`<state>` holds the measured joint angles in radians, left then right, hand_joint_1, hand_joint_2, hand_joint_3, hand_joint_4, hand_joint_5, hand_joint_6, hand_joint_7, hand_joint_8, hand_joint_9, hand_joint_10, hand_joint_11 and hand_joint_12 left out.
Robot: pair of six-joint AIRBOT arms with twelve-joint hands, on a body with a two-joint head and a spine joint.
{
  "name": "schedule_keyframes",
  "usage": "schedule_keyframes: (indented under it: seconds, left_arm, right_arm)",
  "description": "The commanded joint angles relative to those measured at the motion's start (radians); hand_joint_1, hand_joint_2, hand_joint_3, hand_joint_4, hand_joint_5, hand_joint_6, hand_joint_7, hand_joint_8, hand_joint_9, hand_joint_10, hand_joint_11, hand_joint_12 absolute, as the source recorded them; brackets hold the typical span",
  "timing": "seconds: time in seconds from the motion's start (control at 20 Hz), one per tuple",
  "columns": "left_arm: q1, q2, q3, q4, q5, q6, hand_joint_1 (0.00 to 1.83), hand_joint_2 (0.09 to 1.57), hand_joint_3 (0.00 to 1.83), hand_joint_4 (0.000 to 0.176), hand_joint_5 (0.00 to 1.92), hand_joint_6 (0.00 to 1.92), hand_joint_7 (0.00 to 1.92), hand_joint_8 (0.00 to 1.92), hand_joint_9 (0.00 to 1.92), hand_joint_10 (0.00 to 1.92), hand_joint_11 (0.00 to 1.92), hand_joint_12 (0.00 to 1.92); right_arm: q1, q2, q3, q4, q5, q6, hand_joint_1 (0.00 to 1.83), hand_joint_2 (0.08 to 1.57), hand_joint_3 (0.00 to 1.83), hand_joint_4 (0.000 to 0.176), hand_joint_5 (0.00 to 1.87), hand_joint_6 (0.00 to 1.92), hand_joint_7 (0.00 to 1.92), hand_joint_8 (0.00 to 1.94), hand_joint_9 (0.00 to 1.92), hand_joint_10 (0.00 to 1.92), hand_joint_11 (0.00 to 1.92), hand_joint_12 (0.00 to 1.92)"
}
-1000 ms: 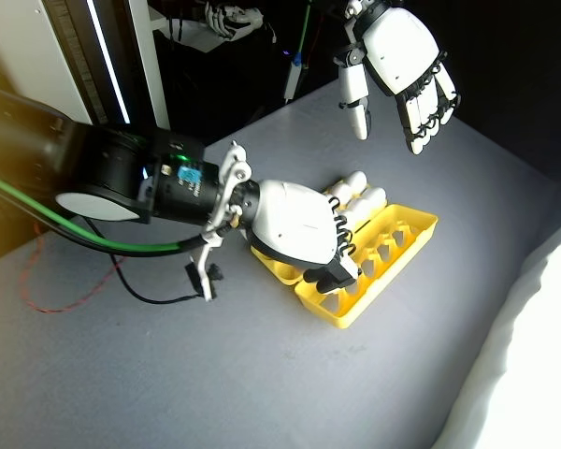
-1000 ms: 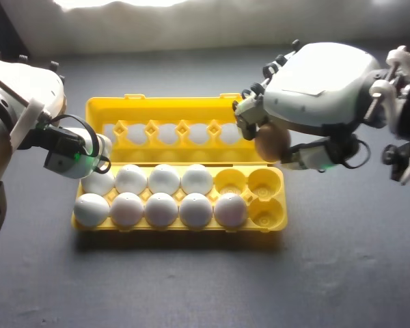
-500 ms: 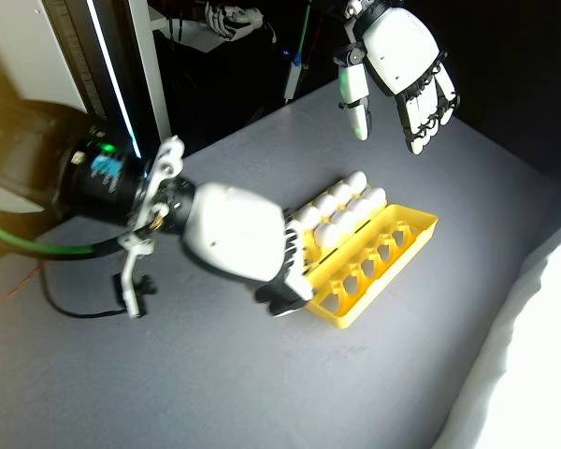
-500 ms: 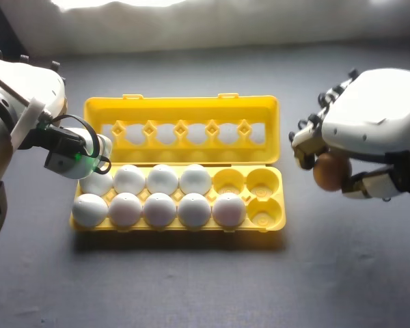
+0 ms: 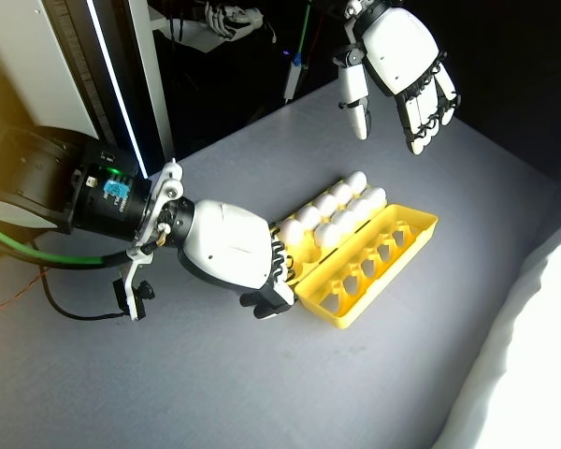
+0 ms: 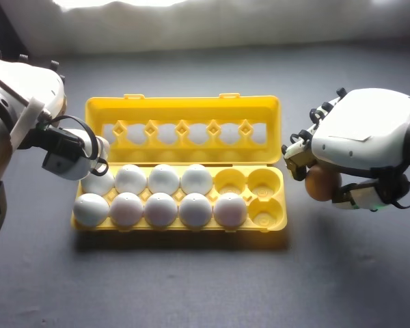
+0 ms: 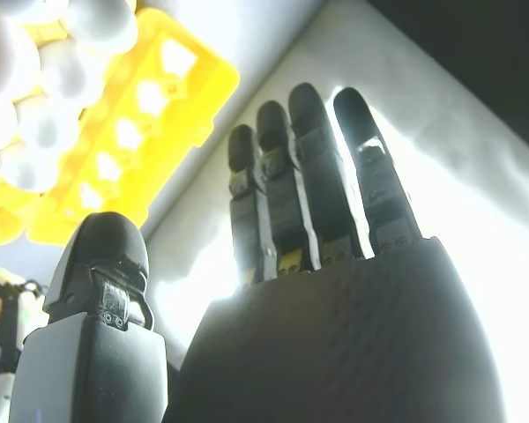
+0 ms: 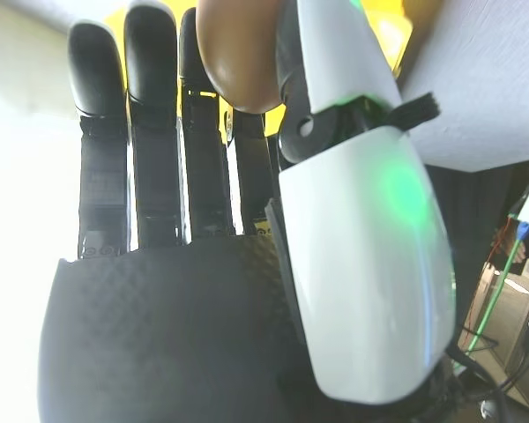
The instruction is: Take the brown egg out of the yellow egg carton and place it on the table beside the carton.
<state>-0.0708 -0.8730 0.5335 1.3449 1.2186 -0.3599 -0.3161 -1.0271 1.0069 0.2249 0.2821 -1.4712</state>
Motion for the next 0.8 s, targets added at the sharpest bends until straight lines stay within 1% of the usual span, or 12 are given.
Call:
schedule_keyframes:
  seconds: [0.0,0.15,0.25,0.3,0.35,0.4,0.5,0.55,0.65,0.75]
  left_arm:
    - [-0.011,0.007,-0.006,0.095,0.029,0.004,0.21,1.30,0.00,0.000,0.48,0.01,0.51,0.01,0.47,0.01,0.09,0.70]
    - [-0.011,0.007,-0.006,0.095,0.029,0.004,0.18,1.31,0.00,0.000,0.45,0.00,0.49,0.00,0.45,0.00,0.06,0.71]
    - [-0.011,0.007,-0.006,0.094,0.029,0.004,0.18,1.31,0.00,0.000,0.46,0.00,0.50,0.00,0.46,0.01,0.07,0.71]
    - [-0.011,0.007,-0.006,0.094,0.029,0.003,0.17,1.31,0.00,0.000,0.45,0.00,0.49,0.00,0.46,0.00,0.06,0.71]
    - [-0.011,0.007,-0.006,0.094,0.029,0.003,0.17,1.31,0.00,0.000,0.45,0.00,0.49,0.00,0.45,0.00,0.06,0.71]
    - [-0.011,0.007,-0.006,0.094,0.029,0.003,0.19,1.30,0.00,0.000,0.47,0.01,0.51,0.01,0.47,0.00,0.08,0.71]
    - [-0.011,0.007,-0.006,0.094,0.029,0.003,0.17,1.31,0.00,0.000,0.44,0.00,0.48,0.00,0.44,0.00,0.05,0.70]
    - [-0.011,0.007,-0.006,0.094,0.029,0.003,0.18,1.31,0.00,0.000,0.44,0.00,0.48,0.00,0.44,0.00,0.05,0.70]
    - [-0.011,0.007,-0.006,0.094,0.029,0.003,0.20,1.31,0.00,0.000,0.45,0.00,0.49,0.01,0.46,0.01,0.07,0.71]
    - [-0.011,0.007,-0.006,0.094,0.029,0.003,0.18,1.30,0.00,0.000,0.46,0.00,0.50,0.01,0.47,0.01,0.08,0.71]
  right_arm:
    - [-0.002,0.011,0.006,-0.003,0.109,-0.001,1.35,1.19,0.00,0.000,0.76,1.33,0.84,1.18,0.79,1.36,0.50,1.49]
    - [-0.020,0.001,0.020,-0.003,0.125,-0.001,1.35,1.19,0.00,0.000,0.75,1.32,0.84,1.19,0.78,1.37,0.50,1.49]
    - [-0.020,-0.003,0.025,-0.003,0.125,-0.001,1.34,1.20,0.00,0.000,0.74,1.36,0.81,1.21,0.76,1.41,0.46,1.48]
    - [-0.021,-0.004,0.025,-0.003,0.125,-0.001,1.35,1.19,0.00,0.000,0.78,1.30,0.85,1.15,0.78,1.37,0.48,1.47]
    - [-0.026,-0.005,0.025,-0.003,0.125,-0.001,1.35,1.19,0.00,0.000,0.76,1.32,0.82,1.18,0.77,1.39,0.47,1.47]
    - [-0.029,-0.005,0.026,-0.003,0.125,-0.002,1.35,1.19,0.00,0.000,0.76,1.32,0.84,1.16,0.79,1.37,0.48,1.47]
    - [-0.032,-0.005,0.028,-0.004,0.125,-0.005,1.35,1.19,0.00,0.000,0.74,1.33,0.84,1.17,0.79,1.38,0.46,1.47]
    - [-0.032,-0.005,0.028,-0.004,0.125,-0.005,1.36,1.18,0.00,0.000,0.77,1.29,0.88,1.12,0.81,1.34,0.50,1.46]
    - [-0.036,-0.005,0.030,-0.004,0.125,-0.007,1.35,1.18,0.00,0.000,0.72,1.32,0.87,1.14,0.81,1.34,0.51,1.43]
    - [-0.042,-0.005,0.033,-0.004,0.125,-0.009,1.35,1.19,0.00,0.000,0.77,1.28,0.86,1.14,0.76,1.40,0.45,1.46]
